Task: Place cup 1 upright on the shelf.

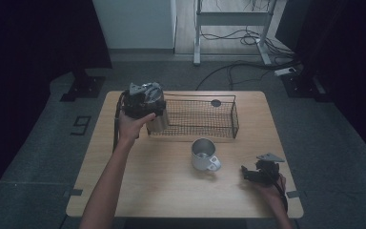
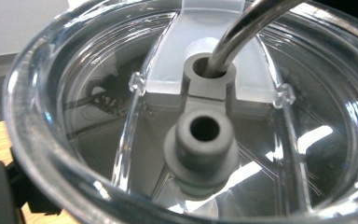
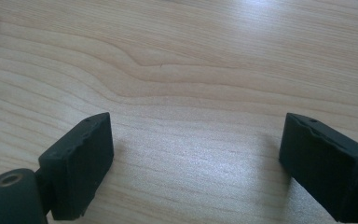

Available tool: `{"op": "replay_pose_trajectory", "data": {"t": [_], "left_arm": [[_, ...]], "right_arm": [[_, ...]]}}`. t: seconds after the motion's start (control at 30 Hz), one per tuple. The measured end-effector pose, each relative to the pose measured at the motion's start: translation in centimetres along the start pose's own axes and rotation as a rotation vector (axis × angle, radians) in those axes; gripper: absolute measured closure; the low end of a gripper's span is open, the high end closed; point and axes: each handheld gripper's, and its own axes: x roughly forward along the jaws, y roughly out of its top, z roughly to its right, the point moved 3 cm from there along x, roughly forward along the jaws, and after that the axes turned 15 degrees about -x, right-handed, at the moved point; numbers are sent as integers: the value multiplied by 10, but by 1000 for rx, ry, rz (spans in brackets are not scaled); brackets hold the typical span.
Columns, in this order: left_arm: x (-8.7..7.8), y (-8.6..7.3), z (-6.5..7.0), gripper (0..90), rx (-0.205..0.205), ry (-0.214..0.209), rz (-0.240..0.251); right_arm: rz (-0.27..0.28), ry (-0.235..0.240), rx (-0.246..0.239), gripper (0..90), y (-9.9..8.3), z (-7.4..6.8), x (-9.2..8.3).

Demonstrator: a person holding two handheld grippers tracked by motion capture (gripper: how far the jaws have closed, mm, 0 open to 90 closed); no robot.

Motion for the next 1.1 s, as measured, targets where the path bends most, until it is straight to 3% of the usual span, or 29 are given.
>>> {"op": "replay_pose_trajectory", "data": {"t": [0.43, 1.1], "left_arm": [[10, 6, 11, 41, 0, -19, -8], [33, 16, 16, 41, 13, -9, -30]], "right_arm": [[0, 0, 0, 97, 0, 0, 0], [0, -1, -1, 98, 0, 0, 0]]}}
